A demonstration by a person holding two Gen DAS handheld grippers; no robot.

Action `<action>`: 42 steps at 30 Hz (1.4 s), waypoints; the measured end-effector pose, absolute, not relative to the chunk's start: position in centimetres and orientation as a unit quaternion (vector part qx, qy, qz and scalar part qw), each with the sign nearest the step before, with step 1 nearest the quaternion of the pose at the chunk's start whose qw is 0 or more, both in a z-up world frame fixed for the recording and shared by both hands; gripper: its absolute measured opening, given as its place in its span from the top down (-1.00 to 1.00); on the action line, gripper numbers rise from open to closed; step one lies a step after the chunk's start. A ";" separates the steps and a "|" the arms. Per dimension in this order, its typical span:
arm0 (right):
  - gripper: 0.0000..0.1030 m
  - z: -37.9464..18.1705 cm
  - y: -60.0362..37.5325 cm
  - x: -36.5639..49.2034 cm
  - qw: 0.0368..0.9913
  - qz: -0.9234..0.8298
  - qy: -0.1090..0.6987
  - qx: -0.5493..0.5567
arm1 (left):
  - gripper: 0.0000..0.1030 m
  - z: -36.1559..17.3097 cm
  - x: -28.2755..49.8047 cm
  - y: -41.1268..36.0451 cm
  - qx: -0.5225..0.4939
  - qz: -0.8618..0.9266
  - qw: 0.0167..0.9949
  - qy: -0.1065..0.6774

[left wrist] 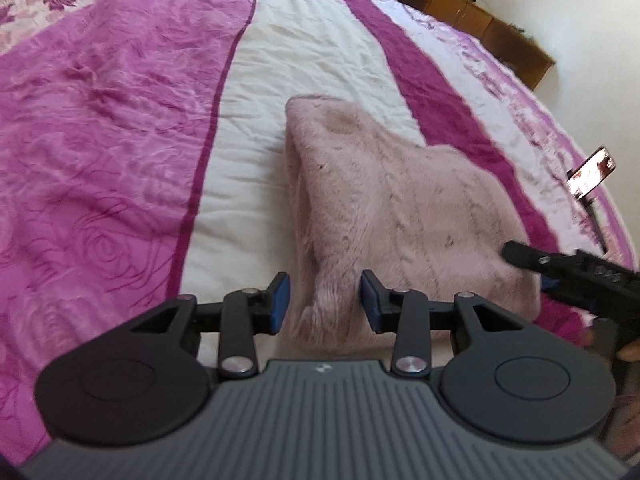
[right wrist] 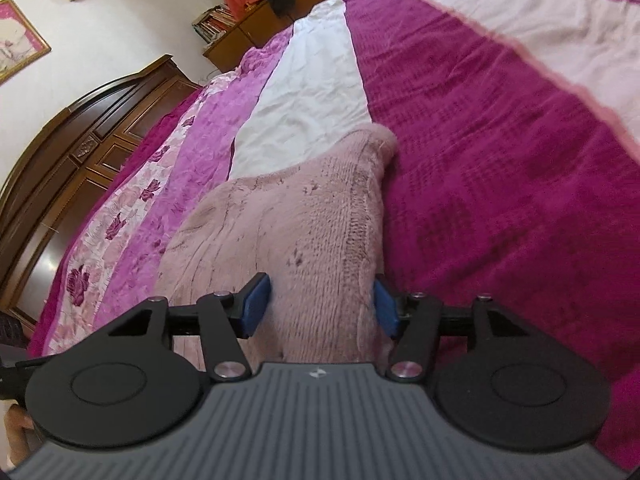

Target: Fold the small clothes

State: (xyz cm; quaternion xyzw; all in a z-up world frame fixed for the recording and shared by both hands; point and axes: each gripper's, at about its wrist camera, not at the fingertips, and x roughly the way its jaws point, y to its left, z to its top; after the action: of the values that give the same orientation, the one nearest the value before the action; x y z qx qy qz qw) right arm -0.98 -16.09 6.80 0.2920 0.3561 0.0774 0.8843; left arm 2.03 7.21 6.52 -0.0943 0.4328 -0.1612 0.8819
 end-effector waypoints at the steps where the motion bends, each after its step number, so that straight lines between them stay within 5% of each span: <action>1: -0.22 7.0 -16.1 -1.6 0.888 0.075 0.353 0.286 | 0.19 6.4 1.8 7.2 -0.089 -0.158 0.883 0.434; 16: -0.25 6.4 -13.7 -4.5 0.904 0.051 0.362 0.221 | 0.21 6.0 -0.6 6.4 -0.068 -0.124 0.896 0.422; 22: -0.53 7.8 -12.2 -6.9 0.918 0.046 0.346 0.188 | -0.18 6.5 -2.9 4.6 -0.042 -0.109 0.905 0.410; 42: -0.59 5.4 -10.2 -8.8 0.913 0.036 0.374 0.159 | -0.19 3.4 -4.2 0.9 0.007 -0.086 0.888 0.451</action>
State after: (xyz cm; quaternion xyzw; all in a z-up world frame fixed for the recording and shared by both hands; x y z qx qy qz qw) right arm -8.82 -10.20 5.41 0.1593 0.3736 0.0358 0.9131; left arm -4.20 0.86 3.40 0.0065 0.4508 -0.0864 0.8884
